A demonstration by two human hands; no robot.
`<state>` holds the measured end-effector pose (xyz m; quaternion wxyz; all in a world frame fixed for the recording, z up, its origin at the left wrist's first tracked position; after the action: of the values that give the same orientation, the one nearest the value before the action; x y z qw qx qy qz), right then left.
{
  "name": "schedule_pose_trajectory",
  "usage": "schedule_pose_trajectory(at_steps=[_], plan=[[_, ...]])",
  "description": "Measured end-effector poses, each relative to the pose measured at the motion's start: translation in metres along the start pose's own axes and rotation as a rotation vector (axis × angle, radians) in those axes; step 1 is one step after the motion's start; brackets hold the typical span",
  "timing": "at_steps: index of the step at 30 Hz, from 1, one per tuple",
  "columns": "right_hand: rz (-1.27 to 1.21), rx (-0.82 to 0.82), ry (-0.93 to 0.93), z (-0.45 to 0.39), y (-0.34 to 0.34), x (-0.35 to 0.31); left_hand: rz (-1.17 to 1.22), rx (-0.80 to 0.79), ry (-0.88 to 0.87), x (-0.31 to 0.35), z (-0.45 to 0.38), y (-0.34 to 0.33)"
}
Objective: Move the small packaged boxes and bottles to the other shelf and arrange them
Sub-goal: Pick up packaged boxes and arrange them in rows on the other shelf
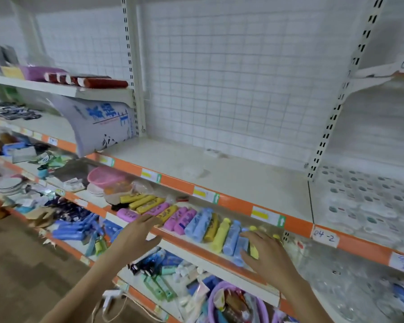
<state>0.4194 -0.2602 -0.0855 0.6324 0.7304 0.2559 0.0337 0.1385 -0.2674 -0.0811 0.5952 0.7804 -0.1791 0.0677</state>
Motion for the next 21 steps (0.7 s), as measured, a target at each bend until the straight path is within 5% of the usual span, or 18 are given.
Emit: schedule_pose_trajectory(at_steps=[12,21], plan=[[-0.009,0.152,0.031,-0.172,0.048,-0.003,-0.021,0.058,-0.152,-0.037,-0.171,0.023],[-0.061,0.043,-0.007,-0.319,0.018,0.046,-0.063,-0.399,-0.278,-0.046,-0.300,-0.069]])
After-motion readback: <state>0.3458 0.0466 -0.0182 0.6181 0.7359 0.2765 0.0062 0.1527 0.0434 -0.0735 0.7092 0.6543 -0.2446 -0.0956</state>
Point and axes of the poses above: each hand's wrist, its own z-axis away from the middle knuckle, its own y-axis out of the back of the hand, x = y × z, the point moved 10 cm from there along -z, towards the middle knuckle
